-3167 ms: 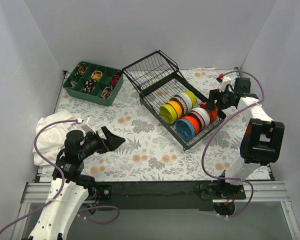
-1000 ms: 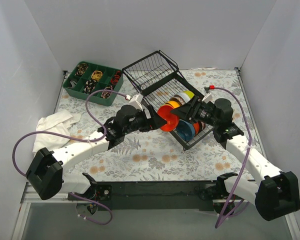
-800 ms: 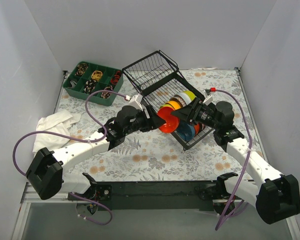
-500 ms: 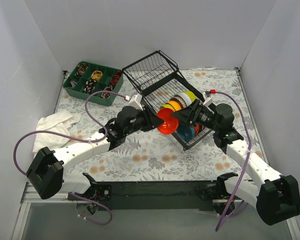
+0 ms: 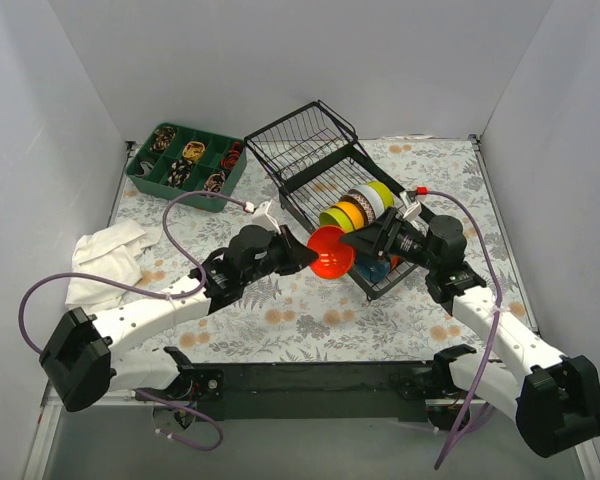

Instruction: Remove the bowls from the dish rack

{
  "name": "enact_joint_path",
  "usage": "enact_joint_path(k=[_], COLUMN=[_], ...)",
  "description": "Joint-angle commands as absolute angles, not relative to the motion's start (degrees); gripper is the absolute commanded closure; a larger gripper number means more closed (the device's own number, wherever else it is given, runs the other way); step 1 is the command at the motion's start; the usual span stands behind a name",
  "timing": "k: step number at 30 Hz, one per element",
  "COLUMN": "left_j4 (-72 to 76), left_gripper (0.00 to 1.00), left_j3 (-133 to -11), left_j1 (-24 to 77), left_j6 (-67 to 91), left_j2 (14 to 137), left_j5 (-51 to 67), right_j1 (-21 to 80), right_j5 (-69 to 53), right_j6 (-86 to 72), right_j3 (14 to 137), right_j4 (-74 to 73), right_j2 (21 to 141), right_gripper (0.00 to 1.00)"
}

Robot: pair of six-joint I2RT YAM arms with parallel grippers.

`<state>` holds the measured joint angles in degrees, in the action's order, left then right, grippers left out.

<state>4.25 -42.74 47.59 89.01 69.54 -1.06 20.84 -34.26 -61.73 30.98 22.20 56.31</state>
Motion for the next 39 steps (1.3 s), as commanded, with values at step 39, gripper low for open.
enact_joint_path(k=[39], left_j4=[-19.95], left_gripper=[0.79], left_j3=[-47.72], left_j1=[4.04], left_j6=[67.59], left_j2=[82.00], left_j5=[-2.64], right_j1=[19.42], right_j5=[-6.77], right_j6=[-12.75], right_j3=[50.53], right_j4=[-24.34], right_j2=[52.99], right_gripper=[0.05])
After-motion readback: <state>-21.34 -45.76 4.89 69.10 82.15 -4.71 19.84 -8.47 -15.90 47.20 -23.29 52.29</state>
